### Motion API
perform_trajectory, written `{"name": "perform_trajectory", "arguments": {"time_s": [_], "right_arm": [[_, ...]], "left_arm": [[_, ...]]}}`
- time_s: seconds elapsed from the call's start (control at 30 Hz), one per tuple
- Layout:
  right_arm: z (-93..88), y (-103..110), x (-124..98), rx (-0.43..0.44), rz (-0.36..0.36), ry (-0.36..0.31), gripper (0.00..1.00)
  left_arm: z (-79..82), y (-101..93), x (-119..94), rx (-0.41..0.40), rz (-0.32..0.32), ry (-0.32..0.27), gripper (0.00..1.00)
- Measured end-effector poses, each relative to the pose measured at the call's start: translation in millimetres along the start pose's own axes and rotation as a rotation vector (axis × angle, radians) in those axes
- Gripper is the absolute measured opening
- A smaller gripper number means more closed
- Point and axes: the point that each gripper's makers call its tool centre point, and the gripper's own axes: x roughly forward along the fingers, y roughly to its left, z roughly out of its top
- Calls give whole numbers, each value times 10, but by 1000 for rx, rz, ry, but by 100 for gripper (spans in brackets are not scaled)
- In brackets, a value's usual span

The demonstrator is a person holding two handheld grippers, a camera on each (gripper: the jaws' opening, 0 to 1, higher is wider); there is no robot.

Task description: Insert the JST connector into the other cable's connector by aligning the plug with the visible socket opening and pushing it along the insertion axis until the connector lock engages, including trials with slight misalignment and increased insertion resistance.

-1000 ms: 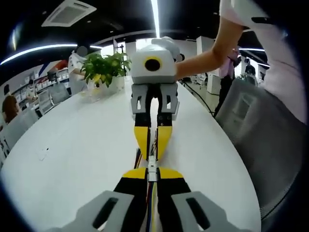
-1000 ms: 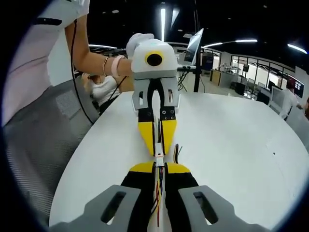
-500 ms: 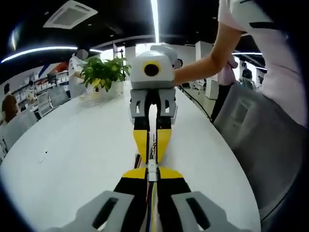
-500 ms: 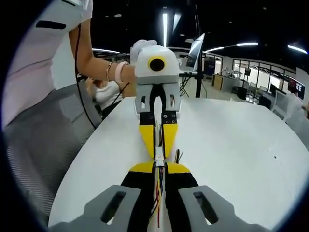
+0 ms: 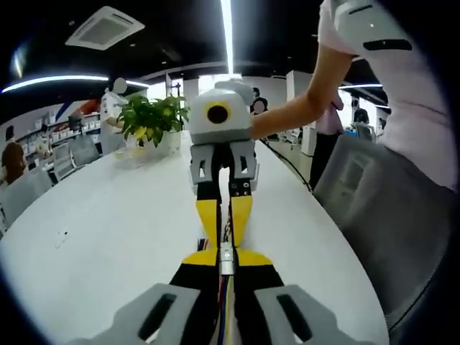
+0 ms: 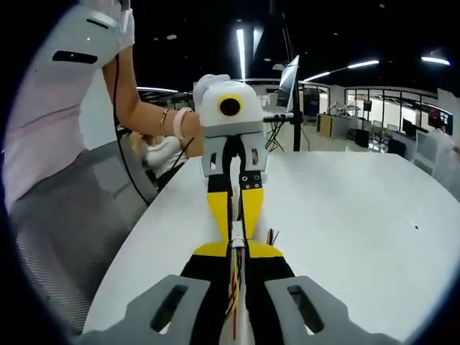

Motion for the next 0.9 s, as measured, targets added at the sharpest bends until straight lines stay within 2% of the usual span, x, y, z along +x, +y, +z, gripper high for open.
{"name": "perform_trajectory", "arguments": {"time_s": [0.17, 0.67, 0.9], "right_arm": [[-7, 6, 8, 24, -12, -22, 2], [-393, -20, 114, -19, -42, 53, 3], [-471, -46, 142, -36, -39, 66, 3]], "left_arm": [[-9, 25, 19, -13, 6, -18, 0], [-286, -20, 248, -6, -8, 35, 0], [-400, 7, 315, -6, -6, 49, 0]]}}
